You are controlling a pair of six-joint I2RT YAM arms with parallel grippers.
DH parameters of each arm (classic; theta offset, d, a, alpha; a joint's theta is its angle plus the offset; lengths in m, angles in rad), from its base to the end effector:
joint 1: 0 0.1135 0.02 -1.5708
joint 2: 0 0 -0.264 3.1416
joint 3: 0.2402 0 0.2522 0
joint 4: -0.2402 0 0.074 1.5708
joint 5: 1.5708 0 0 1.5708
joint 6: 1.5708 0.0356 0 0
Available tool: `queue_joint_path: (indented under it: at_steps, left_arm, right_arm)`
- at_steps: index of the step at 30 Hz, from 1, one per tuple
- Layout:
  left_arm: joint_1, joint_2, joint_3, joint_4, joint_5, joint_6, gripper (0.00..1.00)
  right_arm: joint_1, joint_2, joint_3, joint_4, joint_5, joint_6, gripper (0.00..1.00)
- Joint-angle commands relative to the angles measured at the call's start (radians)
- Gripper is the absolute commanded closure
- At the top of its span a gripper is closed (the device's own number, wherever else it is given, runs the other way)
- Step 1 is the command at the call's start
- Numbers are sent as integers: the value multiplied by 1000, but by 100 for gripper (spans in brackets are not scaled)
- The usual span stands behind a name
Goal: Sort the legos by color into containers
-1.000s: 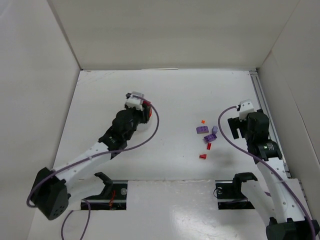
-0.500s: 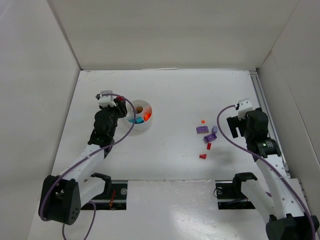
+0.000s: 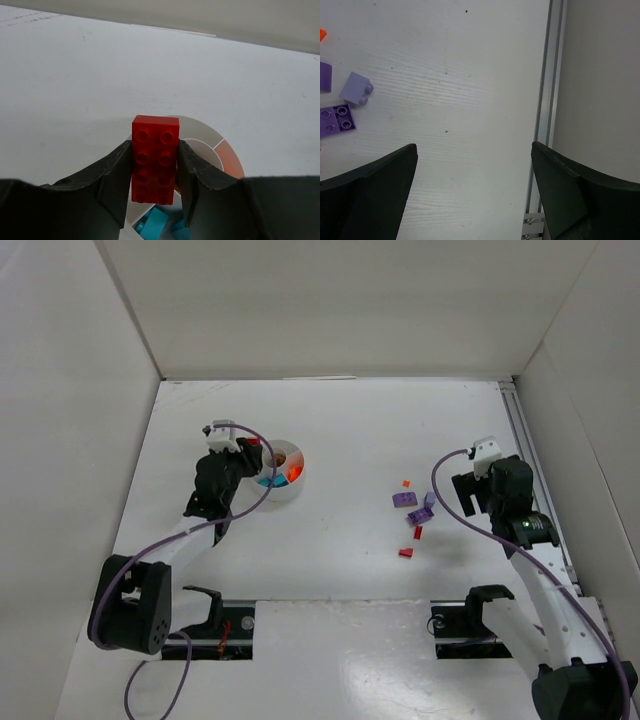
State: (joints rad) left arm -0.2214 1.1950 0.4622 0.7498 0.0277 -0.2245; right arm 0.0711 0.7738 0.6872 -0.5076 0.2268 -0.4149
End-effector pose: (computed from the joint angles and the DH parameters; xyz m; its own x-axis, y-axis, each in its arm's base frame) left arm 0.2485 -0.0569 0.2417 -0.0387 -0.2194 -0.9749 0.2440 0.9440 -0.2221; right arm 0.1706 0.0041 0.2757 -0.5581 -0.4335 -0.7076 -0.1184 0.8856 -0.4492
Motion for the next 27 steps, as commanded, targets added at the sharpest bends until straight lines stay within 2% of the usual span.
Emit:
queue_joint_path:
  at_steps: [1,16,23,27]
  left_arm:
    - [2,15,9,106,17,-6,66]
    - [2,147,104,63,9,-27,63]
    - [2,137,122,-16,9,-58,56]
    - [2,117,110,-41,-14,-90,56]
  right_arm:
    - [-7,-5,41,49,-7,1,0]
    - [-7,-5,41,49,2,1,0]
    - [-7,4,41,49,2,1,0]
    - [-7,4,41,49,2,1,0]
